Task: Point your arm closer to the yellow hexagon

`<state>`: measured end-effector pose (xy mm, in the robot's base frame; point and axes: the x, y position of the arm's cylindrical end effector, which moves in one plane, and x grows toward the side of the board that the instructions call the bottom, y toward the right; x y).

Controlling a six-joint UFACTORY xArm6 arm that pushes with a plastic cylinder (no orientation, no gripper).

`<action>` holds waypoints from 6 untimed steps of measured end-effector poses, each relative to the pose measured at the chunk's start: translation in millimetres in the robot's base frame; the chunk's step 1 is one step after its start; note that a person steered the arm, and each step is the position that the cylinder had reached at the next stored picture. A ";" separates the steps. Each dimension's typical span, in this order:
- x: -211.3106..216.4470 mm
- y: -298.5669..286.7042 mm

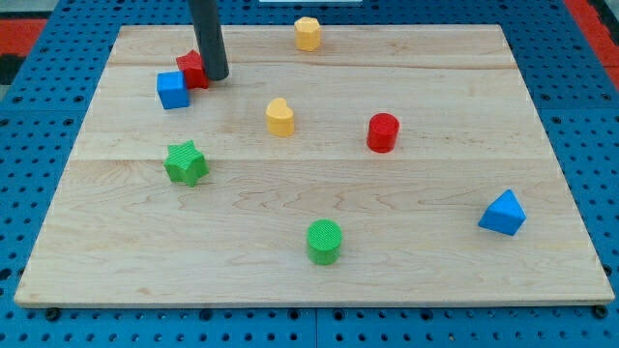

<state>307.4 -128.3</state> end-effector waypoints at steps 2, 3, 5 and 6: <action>-4.0 -32.4; -5.5 -25.8; -14.7 88.0; -23.7 150.2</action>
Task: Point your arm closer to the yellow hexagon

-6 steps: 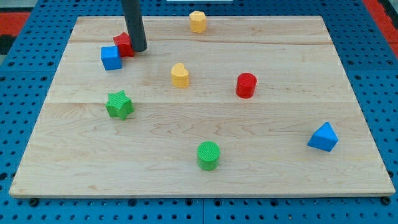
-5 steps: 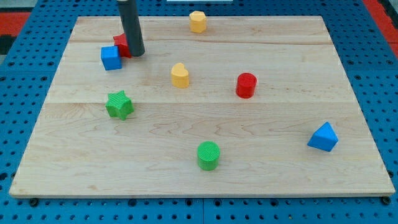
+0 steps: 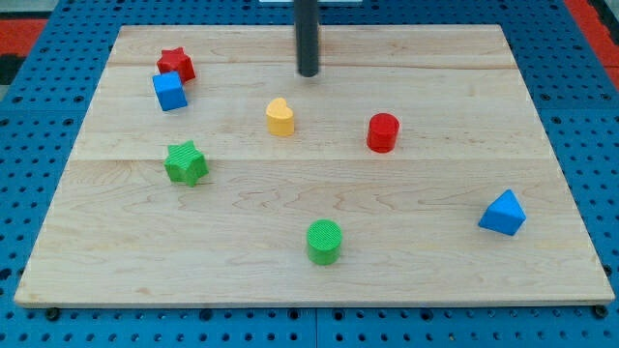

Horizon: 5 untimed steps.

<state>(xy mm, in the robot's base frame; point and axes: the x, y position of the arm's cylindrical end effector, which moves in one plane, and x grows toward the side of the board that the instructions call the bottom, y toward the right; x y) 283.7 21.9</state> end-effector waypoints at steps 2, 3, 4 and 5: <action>-61.3 28.0; -81.8 20.6; -82.4 -3.5; -79.3 -41.6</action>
